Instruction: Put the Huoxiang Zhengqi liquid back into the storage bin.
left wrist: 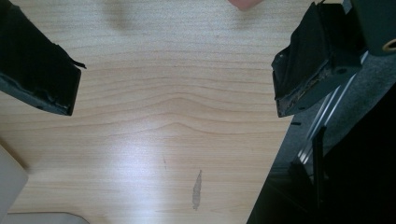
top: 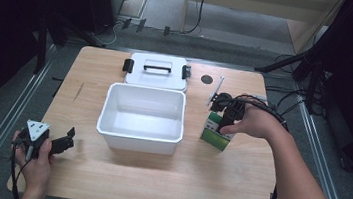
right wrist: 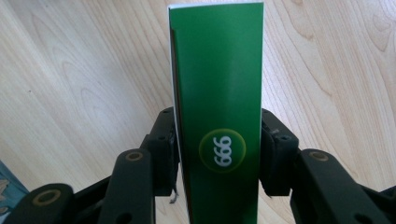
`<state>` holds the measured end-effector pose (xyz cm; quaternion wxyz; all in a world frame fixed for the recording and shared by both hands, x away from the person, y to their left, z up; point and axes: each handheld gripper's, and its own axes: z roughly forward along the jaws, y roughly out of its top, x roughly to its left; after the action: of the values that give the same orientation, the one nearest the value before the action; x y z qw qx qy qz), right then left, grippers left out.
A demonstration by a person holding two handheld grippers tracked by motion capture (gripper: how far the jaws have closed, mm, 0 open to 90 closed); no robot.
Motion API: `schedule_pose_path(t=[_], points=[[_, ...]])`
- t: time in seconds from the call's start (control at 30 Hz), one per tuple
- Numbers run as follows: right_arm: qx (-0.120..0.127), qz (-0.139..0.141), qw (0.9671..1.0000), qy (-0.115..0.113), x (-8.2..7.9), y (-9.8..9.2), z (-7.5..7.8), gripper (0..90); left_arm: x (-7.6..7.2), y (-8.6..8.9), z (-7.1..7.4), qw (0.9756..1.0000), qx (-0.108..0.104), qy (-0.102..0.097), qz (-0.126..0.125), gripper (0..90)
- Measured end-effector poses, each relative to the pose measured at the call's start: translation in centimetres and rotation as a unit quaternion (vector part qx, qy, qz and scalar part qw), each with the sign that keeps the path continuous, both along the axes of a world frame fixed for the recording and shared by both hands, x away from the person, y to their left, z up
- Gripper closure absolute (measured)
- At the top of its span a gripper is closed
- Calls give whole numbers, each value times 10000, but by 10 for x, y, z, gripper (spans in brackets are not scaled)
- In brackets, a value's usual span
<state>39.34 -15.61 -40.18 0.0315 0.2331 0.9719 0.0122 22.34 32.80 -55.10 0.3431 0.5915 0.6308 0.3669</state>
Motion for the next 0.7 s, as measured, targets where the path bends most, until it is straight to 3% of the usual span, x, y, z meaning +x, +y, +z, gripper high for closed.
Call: schedule_pose_path(t=[0.7], points=[[138, 52, 9999, 13, 1, -2, 1, 626, 0, 1, 0, 10000, -24, 4, 4, 17]])
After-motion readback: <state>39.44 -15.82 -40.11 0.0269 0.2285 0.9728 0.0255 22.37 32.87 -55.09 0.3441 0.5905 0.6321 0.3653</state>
